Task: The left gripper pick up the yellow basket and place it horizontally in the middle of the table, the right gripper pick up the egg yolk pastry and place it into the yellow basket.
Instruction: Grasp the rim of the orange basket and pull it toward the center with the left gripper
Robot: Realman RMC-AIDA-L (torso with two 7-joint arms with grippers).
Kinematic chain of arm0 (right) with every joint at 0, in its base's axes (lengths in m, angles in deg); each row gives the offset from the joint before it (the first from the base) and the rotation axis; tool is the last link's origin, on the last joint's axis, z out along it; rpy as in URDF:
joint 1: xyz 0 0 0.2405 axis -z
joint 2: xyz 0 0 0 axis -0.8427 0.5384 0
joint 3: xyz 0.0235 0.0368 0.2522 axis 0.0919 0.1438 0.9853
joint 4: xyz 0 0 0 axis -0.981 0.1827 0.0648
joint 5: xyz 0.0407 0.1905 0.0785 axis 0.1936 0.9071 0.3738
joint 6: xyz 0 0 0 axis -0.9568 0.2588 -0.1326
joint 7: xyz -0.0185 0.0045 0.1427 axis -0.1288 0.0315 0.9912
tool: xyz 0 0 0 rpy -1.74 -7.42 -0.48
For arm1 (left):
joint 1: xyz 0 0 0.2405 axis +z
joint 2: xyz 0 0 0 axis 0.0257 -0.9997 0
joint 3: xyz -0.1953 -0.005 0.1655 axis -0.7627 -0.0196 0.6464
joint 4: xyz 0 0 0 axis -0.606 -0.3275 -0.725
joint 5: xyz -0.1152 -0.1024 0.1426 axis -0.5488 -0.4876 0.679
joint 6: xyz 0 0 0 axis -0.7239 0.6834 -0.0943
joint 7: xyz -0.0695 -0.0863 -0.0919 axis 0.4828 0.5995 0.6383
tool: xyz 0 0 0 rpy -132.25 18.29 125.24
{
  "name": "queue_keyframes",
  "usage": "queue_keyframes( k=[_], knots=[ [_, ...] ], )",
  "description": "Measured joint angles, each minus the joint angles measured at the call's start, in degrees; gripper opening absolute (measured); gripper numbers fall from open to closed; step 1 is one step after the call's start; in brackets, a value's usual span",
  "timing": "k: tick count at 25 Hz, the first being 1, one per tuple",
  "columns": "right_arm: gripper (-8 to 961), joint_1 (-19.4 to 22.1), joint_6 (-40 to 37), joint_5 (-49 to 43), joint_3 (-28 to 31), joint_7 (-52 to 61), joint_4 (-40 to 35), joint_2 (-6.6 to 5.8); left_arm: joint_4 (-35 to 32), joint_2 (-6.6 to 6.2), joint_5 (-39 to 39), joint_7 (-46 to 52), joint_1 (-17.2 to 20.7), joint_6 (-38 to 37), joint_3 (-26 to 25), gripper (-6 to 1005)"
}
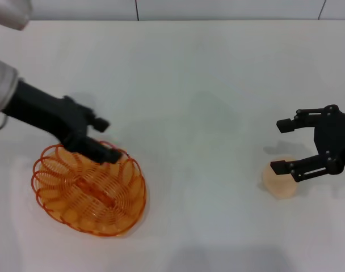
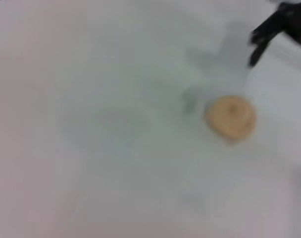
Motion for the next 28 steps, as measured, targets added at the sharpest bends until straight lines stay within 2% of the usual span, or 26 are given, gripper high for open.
queue_keyframes(
  k=[3,8,13,20,28],
  knots=[
    [871,-0.01,0.08,0.18,-0.07,-0.07,0.05,0.0,-2.53,-0.7,4.55,4.12,-0.02,-2.69,-1.53,856],
    [871,0.03,-0.05,0.41,-0.08,0.02,-0.16,0.0,-3.55,-3.2,9.95,10.36,0.01,-3.98,-2.16,852],
    [871,0.01,-0.32,0.44,-0.08,0.31,-0.25,0.0,-3.4,-4.2,14.67,13.08,0.29,-4.19,-2.67,848],
    [871,-0.21,-0.39,0.53,-0.08,0.36,-0.31,0.0,-1.9,-3.27,20.83,13.69,0.01,-3.54,-3.66,842],
    [871,-0.06,-0.39,0.53,-0.16,0.37,-0.31,0.0,2.59,-2.48,22.96,13.93,-1.6,-0.63,-3.3,836]
  ],
)
